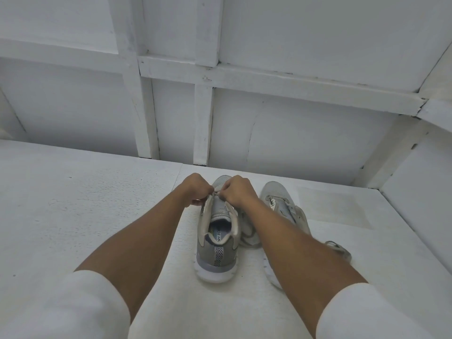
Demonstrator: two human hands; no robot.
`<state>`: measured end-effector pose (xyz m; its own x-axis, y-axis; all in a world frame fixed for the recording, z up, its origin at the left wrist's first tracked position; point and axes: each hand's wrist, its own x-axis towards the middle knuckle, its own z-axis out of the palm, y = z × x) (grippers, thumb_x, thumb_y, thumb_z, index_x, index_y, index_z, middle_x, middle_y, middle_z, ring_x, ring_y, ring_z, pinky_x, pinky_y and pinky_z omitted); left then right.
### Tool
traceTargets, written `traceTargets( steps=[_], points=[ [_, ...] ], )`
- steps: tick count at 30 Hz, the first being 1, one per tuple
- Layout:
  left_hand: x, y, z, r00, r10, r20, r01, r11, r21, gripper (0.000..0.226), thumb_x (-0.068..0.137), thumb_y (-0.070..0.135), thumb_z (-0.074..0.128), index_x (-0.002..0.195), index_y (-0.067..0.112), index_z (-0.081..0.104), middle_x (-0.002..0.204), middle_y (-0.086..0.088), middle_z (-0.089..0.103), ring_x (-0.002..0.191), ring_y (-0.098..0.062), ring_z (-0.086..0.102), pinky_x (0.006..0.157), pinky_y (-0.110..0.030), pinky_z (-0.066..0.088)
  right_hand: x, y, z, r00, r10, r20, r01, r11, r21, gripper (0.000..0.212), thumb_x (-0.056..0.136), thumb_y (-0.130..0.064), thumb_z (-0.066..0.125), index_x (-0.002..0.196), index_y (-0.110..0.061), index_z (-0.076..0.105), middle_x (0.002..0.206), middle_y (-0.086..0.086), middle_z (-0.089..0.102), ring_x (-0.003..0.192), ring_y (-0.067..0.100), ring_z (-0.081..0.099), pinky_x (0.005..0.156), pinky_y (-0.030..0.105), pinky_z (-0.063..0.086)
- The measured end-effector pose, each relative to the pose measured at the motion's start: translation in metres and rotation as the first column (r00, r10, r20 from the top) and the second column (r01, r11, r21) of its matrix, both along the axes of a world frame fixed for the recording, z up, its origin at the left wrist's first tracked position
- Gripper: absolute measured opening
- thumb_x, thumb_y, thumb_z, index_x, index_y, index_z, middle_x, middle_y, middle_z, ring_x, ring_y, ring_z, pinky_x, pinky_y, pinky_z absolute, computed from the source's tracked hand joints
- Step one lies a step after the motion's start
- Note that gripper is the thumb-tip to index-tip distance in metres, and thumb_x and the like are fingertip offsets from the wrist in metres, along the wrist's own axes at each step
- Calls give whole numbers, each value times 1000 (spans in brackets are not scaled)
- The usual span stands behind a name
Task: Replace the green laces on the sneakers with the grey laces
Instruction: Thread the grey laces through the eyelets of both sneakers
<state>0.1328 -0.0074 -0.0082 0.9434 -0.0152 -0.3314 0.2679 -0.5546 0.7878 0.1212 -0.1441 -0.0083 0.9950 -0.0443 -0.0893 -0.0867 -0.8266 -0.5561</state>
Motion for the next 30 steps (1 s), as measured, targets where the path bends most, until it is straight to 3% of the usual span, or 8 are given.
traceTargets(
  steps=[8,13,17,20,24,27,30],
  points=[
    [3,0,-2,999,19,-25,-21,997,-74,13,88,4,60,96,1,70,80,-13,56,61,-19,48,55,-25,45,-1,4,-1,1000,-9,18,11,997,-75,21,75,-22,65,92,-17,76,100,7,71,98,29,62,85,40,54],
    [6,2,-6,999,27,-38,-30,995,-99,24,85,5,61,103,-9,69,74,-12,55,58,-19,47,56,-26,44,-2,6,-3,999,-36,34,39,994,-98,21,78,-22,63,95,-17,73,102,6,70,101,30,60,86,40,53],
    [0,1,-2,1000,26,-15,-27,995,-91,12,83,9,61,81,1,69,64,-11,52,53,-19,45,59,-28,40,1,5,-4,999,-38,37,41,995,-86,17,81,-25,67,95,-22,75,105,4,70,105,28,58,90,40,50],
    [-5,2,-2,999,41,10,-40,995,-92,18,82,10,58,65,5,59,57,-9,51,50,-20,42,55,-25,36,3,8,-7,998,-39,58,47,990,-134,21,83,-32,68,102,-23,72,108,3,68,112,26,54,95,41,44],
    [-9,-2,-11,998,41,57,-35,994,-106,16,91,4,52,82,7,65,65,-7,55,56,-18,45,53,-23,37,-1,9,-1,998,-29,57,38,986,-160,18,84,-30,66,100,-25,72,109,0,68,115,25,50,95,40,39],
    [-7,-7,-17,992,56,115,-45,994,-98,14,92,6,52,84,9,63,67,-4,55,56,-16,45,54,-23,38,-12,4,18,998,-46,44,50,994,-92,23,78,-31,64,100,-25,67,111,-2,64,116,24,49,92,36,42],
    [-5,-10,-22,992,10,124,-6,999,-35,20,90,1,46,73,7,55,66,-9,44,56,-19,35,54,-25,31,-32,-2,30,996,-69,-54,73,994,80,45,76,-40,64,113,-14,59,113,5,62,106,26,57,76,30,44]
  ],
)
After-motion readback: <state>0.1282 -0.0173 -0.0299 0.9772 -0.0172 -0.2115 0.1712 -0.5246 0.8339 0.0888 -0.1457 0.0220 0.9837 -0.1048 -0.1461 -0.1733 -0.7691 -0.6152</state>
